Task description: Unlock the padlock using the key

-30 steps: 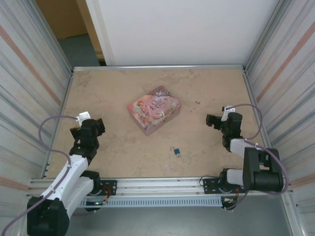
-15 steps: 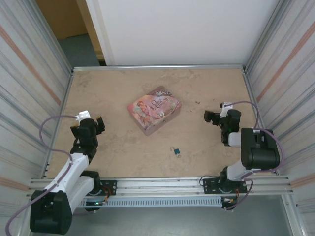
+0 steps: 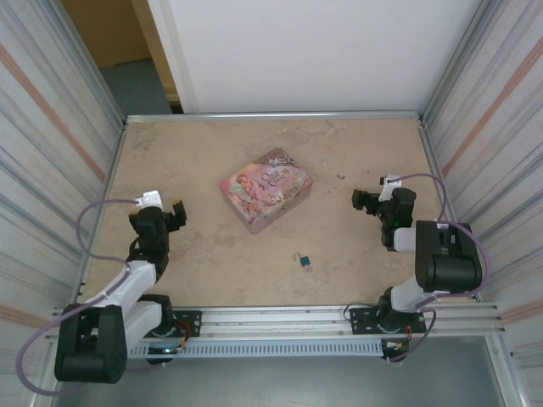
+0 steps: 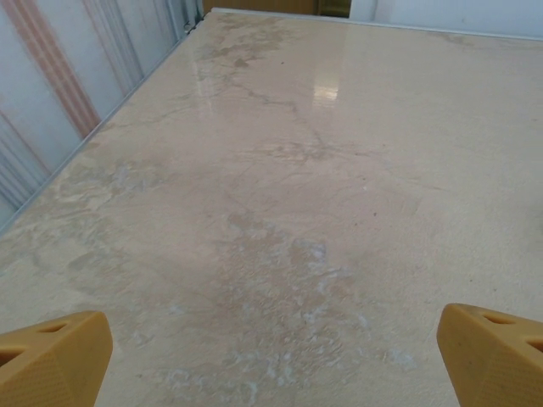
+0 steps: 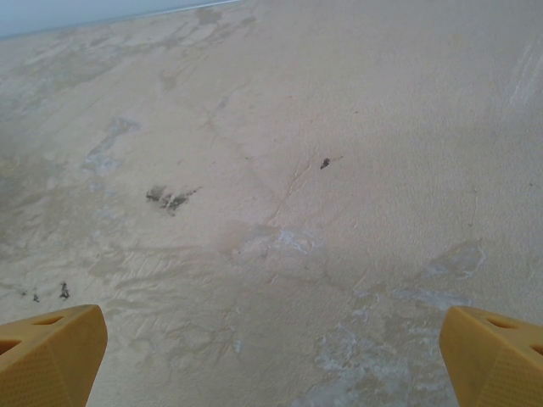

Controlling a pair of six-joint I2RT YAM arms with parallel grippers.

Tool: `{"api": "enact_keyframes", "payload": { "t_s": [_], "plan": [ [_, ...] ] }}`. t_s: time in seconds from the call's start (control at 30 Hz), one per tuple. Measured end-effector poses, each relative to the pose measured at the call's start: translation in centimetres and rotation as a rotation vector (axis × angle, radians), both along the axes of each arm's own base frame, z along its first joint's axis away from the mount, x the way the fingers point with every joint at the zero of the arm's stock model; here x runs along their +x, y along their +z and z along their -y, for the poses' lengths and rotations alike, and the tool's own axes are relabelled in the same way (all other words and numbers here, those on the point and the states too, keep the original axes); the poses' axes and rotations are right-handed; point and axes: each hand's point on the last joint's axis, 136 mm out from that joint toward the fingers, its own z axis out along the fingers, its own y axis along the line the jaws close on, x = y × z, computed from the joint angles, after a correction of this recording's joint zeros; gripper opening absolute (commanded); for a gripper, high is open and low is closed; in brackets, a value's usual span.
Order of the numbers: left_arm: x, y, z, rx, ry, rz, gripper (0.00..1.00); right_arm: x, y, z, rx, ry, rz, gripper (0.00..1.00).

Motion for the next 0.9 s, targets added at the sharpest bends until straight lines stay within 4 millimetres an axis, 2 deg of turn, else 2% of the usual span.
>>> {"api": "enact_keyframes", "payload": {
  "t_s": [0.43,0.73,0.9],
  "plan": [
    [2.8,-0.3,0.8,-0.029,-0.099,0.078,0.99,0.0,0.0,0.0,0.000,0.001,0.000,0.99],
    [4.5,-2.4,1.9,-0.027,-0.175,0.084,0.99,0.0,0.0,0.0,0.000,0.000,0.000,0.99],
    [4.8,-3.2,2.0,-0.027,-0.184,0.075,0.99,0.0,0.0,0.0,-0.001,-0.002,0.000,0.99]
  ]
}}
